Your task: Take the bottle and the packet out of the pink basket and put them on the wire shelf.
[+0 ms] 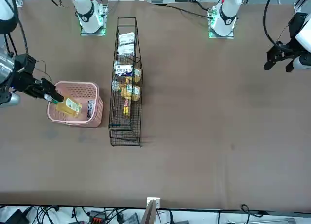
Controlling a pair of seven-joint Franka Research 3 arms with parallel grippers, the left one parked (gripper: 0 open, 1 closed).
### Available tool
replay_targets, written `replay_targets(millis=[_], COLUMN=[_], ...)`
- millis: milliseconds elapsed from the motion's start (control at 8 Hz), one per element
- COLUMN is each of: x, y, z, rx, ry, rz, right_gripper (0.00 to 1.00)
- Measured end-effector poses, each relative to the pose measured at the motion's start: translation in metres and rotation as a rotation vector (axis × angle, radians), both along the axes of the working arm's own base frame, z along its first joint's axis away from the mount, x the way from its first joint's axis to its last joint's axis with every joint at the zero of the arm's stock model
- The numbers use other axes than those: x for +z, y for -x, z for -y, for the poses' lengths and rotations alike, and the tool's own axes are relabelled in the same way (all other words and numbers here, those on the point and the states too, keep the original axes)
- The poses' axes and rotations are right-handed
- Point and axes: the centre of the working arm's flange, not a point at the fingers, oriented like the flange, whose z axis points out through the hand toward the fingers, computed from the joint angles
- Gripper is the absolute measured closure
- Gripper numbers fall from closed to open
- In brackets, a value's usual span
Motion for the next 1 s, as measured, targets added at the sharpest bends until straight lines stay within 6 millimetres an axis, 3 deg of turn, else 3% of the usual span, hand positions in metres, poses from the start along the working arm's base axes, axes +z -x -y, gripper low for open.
replay_targets(millis=[500, 1000], x=[-0.02, -0.045], y=[-0.014, -0.019], z=[-0.034, -0.094], rx=[-0.016, 0.026], ry=[-0.186, -0.262], rz=[-0.032, -0.079], right_gripper=[0.45, 0.45])
